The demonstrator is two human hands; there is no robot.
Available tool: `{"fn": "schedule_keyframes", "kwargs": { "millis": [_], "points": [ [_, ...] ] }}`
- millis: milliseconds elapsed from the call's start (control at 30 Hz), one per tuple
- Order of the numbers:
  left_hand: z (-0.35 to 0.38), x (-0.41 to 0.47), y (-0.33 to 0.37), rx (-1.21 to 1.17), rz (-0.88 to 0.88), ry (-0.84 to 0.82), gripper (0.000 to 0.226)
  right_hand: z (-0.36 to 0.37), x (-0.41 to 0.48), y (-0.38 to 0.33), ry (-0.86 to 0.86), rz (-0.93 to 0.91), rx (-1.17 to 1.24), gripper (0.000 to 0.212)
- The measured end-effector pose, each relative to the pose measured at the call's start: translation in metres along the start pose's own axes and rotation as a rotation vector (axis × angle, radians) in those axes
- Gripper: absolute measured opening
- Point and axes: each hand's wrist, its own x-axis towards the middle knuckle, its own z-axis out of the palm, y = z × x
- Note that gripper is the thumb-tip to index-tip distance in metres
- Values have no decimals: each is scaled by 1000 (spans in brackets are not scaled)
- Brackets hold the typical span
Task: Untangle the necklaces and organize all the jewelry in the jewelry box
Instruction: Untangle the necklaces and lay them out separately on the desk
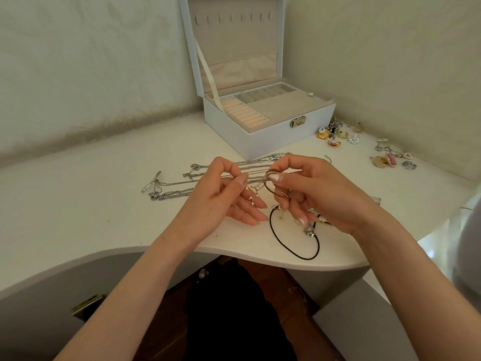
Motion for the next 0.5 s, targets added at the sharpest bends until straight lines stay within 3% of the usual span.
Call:
{"fn": "schedule_keyframes", "kwargs": {
  "millis": [267, 367, 500],
  "points": [
    [-9, -6, -4, 48, -21, -11, 5, -5, -1, 9, 43, 10, -14, 4],
    [-12, -8, -5, 80, -40, -48, 17, -7, -2, 11, 56, 15, -13, 4],
    [-12, -10, -7, 134, -75, -58, 7, -6, -5, 12, 79, -2, -35, 4]
  ]
}}
